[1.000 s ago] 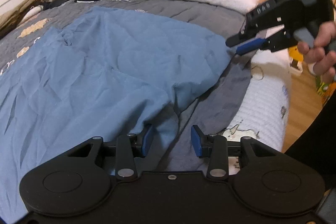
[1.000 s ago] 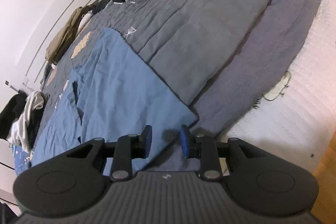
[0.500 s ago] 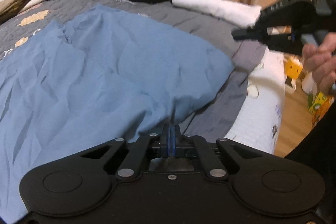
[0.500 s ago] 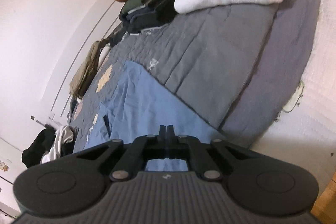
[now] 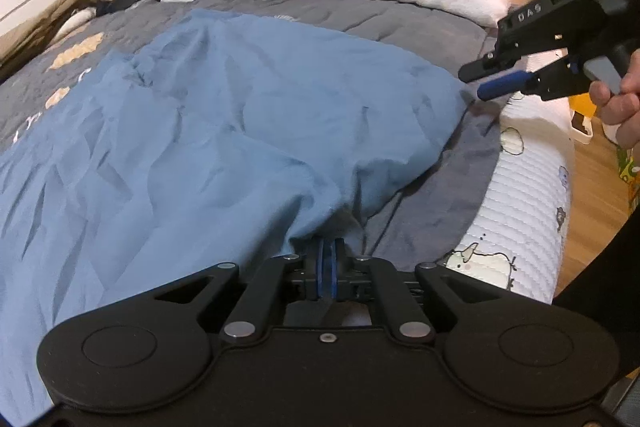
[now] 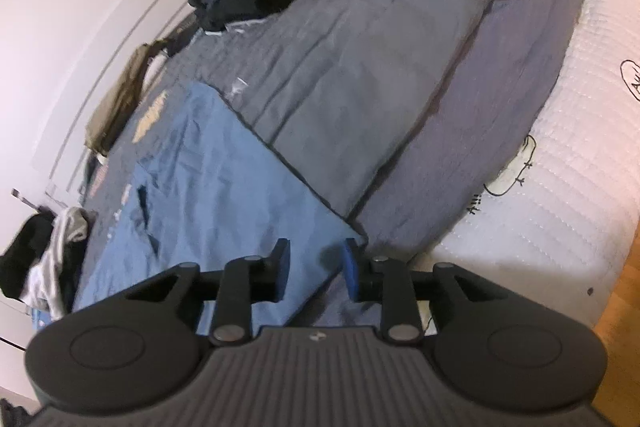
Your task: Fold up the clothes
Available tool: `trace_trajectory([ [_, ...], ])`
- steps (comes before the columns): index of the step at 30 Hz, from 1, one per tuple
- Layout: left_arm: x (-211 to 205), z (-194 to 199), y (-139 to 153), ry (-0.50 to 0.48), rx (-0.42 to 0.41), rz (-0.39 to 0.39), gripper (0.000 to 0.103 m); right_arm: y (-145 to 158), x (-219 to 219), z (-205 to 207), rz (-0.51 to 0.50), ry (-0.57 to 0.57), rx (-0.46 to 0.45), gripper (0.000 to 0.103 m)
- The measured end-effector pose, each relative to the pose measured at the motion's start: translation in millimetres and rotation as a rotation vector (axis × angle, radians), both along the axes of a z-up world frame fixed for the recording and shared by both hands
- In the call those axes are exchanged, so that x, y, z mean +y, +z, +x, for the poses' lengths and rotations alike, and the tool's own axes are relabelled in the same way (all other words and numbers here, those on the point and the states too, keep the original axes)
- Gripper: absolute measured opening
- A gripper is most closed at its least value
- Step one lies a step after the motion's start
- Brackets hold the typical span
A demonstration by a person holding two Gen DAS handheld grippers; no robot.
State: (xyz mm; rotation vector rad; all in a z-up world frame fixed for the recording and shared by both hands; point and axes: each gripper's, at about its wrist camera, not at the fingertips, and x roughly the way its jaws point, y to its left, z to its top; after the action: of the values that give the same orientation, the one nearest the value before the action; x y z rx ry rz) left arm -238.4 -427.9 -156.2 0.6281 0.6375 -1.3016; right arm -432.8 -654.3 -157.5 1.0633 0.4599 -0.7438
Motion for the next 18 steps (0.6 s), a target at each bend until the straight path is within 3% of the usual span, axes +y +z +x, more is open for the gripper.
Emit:
trace_trajectory([
  [3, -1.9, 1.8, -4.0, 0.012, 0.003, 0.012, 0.005, -7.3, -3.0, 3.8, 0.029, -0.016, 0.027, 0.031],
  [13, -2.8, 4.1, -5.1, 0.021, 0.017, 0.017, 0.006, -19.4, -6.3, 8.6, 0.085, -0.034, -0.021, 0.040],
  [15, -3.0, 3.7, -4.8, 0.020, 0.016, 0.018, 0.006, -19.0, -5.4, 8.8, 0.087, -0.037, -0.052, 0.033],
  [16, -3.0, 4.0, -4.7, 0.020, 0.018, 0.017, 0.006, -16.9, -3.8, 8.7, 0.078, -0.036, -0.069, 0.016],
  [17, -2.8, 4.2, -4.6, 0.016, 0.021, 0.015, 0.006, -14.7, -2.6, 8.7, 0.069, -0.034, -0.088, 0.006],
  [18, -2.6, 4.4, -4.4, 0.013, 0.024, 0.013, 0.006, -12.3, -2.0, 8.4, 0.063, -0.032, -0.107, 0.002],
])
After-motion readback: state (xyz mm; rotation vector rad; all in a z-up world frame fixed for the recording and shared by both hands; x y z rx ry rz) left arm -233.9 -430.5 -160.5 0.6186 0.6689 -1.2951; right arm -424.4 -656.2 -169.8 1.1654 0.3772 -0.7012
